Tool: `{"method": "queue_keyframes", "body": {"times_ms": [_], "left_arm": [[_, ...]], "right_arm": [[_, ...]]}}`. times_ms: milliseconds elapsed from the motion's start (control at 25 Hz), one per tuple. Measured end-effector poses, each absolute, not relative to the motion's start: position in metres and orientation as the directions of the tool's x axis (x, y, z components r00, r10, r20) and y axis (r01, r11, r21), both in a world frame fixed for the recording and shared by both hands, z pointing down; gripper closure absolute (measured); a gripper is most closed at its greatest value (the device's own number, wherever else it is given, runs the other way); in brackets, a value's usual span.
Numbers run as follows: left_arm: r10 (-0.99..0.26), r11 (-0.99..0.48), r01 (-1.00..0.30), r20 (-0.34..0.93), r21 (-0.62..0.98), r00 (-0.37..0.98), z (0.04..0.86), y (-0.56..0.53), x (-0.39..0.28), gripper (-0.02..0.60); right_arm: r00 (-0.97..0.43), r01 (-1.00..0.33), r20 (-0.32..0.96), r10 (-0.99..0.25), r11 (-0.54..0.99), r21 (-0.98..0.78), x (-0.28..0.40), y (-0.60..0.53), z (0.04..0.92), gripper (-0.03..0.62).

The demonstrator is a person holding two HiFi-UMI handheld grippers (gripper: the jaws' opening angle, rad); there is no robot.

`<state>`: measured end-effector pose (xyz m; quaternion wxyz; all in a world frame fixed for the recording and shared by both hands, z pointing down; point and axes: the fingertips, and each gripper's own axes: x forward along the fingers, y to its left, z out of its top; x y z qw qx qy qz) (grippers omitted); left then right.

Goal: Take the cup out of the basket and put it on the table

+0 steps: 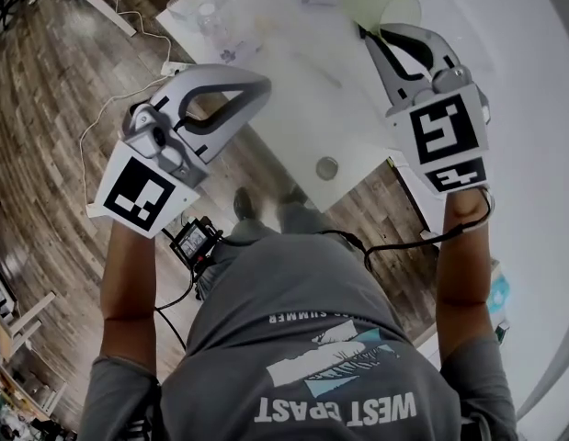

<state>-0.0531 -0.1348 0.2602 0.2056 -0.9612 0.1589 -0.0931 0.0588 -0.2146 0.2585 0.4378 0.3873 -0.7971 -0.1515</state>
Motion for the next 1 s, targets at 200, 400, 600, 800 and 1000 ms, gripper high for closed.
{"method": "queue_keyframes", "body": {"times_ms": [200, 400, 600, 800, 1000], "left_arm": [[-0.346, -0.866, -0.272, 0.112, -0.42, 0.931, 0.257, -0.131, -0.081, 0.572], [-0.354, -0.867, -0.28, 0.116, -0.412, 0.928, 0.262, -0.124, -0.103, 0.572], [-0.37, -0.868, -0.298, 0.118, -0.396, 0.921, 0.268, -0.122, -0.121, 0.572], [-0.385, -0.872, -0.314, 0.132, -0.376, 0.913, 0.279, -0.119, -0.137, 0.572], [-0.4, -0.875, -0.33, 0.147, -0.355, 0.905, 0.289, -0.117, -0.152, 0.572]], "right_arm": [[-0.361, -0.466, 0.582, -0.729, 0.681, 0.565, 0.012, -0.194, 0.258, 0.565], [-0.403, -0.455, 0.612, -0.681, 0.729, 0.512, -0.023, -0.168, 0.281, 0.565], [-0.416, -0.432, 0.671, -0.614, 0.782, 0.449, -0.049, -0.15, 0.322, 0.565], [-0.39, -0.436, 0.737, -0.552, 0.816, 0.38, -0.056, -0.147, 0.379, 0.565], [-0.35, -0.436, 0.804, -0.482, 0.843, 0.315, -0.053, -0.147, 0.435, 0.565]]}}
